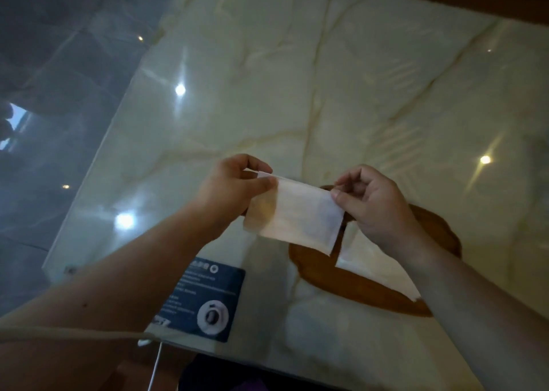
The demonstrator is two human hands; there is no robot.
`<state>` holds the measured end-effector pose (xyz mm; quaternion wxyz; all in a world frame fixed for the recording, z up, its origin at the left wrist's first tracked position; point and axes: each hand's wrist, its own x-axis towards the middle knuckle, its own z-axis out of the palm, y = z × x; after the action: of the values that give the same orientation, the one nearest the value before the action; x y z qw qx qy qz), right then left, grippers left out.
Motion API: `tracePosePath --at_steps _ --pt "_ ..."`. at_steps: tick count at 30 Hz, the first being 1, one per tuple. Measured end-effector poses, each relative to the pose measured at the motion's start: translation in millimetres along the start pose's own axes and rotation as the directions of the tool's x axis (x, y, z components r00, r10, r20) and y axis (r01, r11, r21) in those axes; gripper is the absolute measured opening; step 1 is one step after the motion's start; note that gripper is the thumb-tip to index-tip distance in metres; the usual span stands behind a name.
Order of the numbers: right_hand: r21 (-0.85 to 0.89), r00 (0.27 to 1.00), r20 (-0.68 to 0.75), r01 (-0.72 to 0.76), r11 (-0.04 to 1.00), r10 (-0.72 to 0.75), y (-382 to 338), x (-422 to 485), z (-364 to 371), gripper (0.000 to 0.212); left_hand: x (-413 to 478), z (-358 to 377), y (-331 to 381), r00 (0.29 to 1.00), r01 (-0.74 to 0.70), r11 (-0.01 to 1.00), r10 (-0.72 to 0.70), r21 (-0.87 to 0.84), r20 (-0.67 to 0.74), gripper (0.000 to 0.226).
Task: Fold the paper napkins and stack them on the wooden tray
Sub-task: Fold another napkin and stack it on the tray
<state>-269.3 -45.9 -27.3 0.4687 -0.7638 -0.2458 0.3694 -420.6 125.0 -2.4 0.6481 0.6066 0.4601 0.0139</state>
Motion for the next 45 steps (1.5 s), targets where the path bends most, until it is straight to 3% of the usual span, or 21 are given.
tracePosePath --at_steps 7,13,19,29,42,45 --pt "0.154 0.985 -0.082 -0.141 0.978 0.155 31 -41 -50 0.019 8 69 -4 0.999 -0.023 0.996 0.020 0.083 0.029 0.005" --pt "0.038 0.965 -0.163 -0.200 0.979 0.204 57 -64 -85 0.020 7 125 -4 0.993 -0.110 0.946 0.091 0.305 0.077 0.010" --pt "-0.112 0.973 -0.127 -0.206 0.972 0.191 73 -77 -101 0.023 7 148 -9 0.981 -0.180 0.859 0.122 0.479 0.150 0.009" --pt "-0.200 0.976 -0.145 -0.190 0.961 0.162 79 -76 -97 0.022 10 146 -18 0.970 -0.243 0.765 0.176 0.596 0.170 0.017" --pt "-0.478 0.989 -0.125 -0.126 0.869 0.075 76 -69 -95 0.021 15 147 -20 0.895 -0.411 0.470 0.371 0.781 0.247 0.003" --pt "-0.517 0.989 -0.128 -0.132 0.846 0.075 77 -68 -95 0.023 17 147 -23 0.875 -0.441 0.415 0.394 0.796 0.280 0.012"
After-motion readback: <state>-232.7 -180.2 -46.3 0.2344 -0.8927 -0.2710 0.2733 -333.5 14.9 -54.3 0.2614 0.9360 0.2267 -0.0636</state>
